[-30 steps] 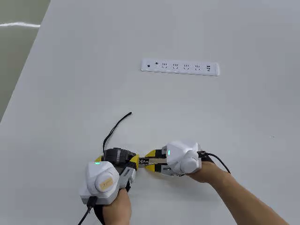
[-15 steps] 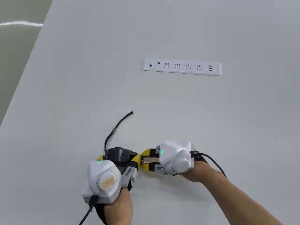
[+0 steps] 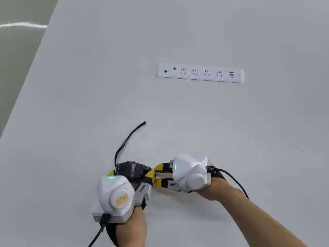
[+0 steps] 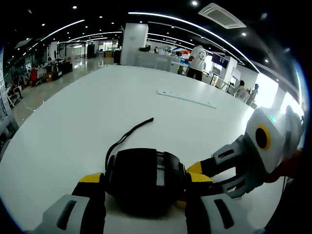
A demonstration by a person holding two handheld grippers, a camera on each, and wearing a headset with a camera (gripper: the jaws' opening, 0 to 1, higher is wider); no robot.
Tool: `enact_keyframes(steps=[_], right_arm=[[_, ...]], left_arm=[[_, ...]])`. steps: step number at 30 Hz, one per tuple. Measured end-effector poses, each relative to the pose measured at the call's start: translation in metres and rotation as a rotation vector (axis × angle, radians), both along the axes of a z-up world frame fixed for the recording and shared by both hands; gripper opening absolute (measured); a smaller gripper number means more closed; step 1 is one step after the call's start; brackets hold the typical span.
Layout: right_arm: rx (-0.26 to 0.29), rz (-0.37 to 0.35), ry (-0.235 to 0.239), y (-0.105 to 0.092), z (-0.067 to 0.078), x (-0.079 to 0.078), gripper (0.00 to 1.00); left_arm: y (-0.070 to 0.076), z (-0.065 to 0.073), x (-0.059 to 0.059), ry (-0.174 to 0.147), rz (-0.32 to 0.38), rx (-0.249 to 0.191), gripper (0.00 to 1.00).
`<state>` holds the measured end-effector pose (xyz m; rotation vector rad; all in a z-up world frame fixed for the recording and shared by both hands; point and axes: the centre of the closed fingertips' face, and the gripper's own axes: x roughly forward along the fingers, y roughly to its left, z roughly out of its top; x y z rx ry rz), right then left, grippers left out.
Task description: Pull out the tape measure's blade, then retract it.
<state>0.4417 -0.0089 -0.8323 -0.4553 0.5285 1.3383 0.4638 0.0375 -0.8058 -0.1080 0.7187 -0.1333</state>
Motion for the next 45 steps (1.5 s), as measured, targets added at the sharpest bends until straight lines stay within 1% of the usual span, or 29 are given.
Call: enact_keyframes(steps=[4,9,15,17,18,21,24,25,28,31,32,34,35,36,37,38,39,42,43,44,45], right_arm=[[0.004,-0.006,0.003,0.000,0.001,0.000,0.15],[0.010,-0.022,0.012,0.000,0.000,0.000,0.16],[0.006,-0.040,0.015,-0.001,0.001,0.001,0.18],[0.008,-0.047,0.024,-0.001,0.001,0.001,0.23],[0.020,-0.052,0.031,0.000,0.002,0.000,0.25],[0.025,-0.058,0.036,0.001,0.002,0.000,0.27],[0.019,-0.055,0.041,0.002,0.001,-0.003,0.29],[0.021,-0.056,0.044,0.002,0.001,-0.003,0.30],[0.024,-0.077,0.045,-0.001,0.003,-0.003,0.34],[0.022,-0.095,0.056,-0.005,0.005,-0.004,0.41],[0.020,-0.099,0.050,-0.006,0.007,-0.005,0.42],[0.024,-0.124,0.050,-0.010,0.010,-0.005,0.44],[0.025,-0.144,0.054,-0.013,0.011,-0.005,0.47],[0.026,-0.153,0.056,-0.014,0.012,-0.005,0.50],[0.024,-0.164,0.052,-0.016,0.013,-0.005,0.52],[0.024,-0.175,0.056,-0.018,0.014,-0.007,0.54],[0.027,-0.188,0.062,-0.020,0.015,-0.008,0.56],[0.038,-0.228,0.058,-0.026,0.022,-0.010,0.62],[0.043,-0.253,0.066,-0.030,0.025,-0.011,0.63],[0.047,-0.261,0.059,-0.032,0.027,-0.012,0.65],[0.056,-0.286,0.058,-0.035,0.030,-0.013,0.67]], left_arm=[[0.000,0.000,0.000,0.001,0.008,0.005,0.64],[0.000,0.000,0.001,0.011,0.013,0.009,0.64],[0.000,0.000,0.001,0.012,0.015,0.004,0.65],[0.000,0.000,0.001,0.006,0.013,0.005,0.65],[0.000,0.000,0.001,0.003,0.012,0.002,0.65],[0.001,0.001,0.001,0.002,0.016,-0.016,0.65],[0.000,0.003,0.003,-0.007,0.006,-0.019,0.65],[0.000,0.007,0.004,-0.019,0.004,-0.025,0.65],[0.000,0.011,0.005,-0.026,-0.008,-0.024,0.66],[0.002,0.014,0.006,-0.032,-0.027,-0.020,0.67],[0.003,0.016,0.006,-0.034,-0.033,-0.018,0.68],[0.004,0.018,0.005,-0.039,-0.064,-0.012,0.70],[0.005,0.021,0.005,-0.056,-0.089,-0.001,0.71],[0.004,0.026,0.007,-0.087,-0.114,-0.005,0.71],[0.004,0.028,0.007,-0.097,-0.131,-0.004,0.72],[0.007,0.028,0.004,-0.090,-0.153,0.012,0.73],[0.008,0.030,0.003,-0.097,-0.172,0.010,0.74],[0.012,0.032,-0.003,-0.099,-0.244,0.016,0.76],[0.014,0.031,-0.006,-0.092,-0.293,0.033,0.77],[0.015,0.032,-0.008,-0.098,-0.319,0.040,0.78],[0.016,0.032,-0.012,-0.097,-0.365,0.035,0.79]])
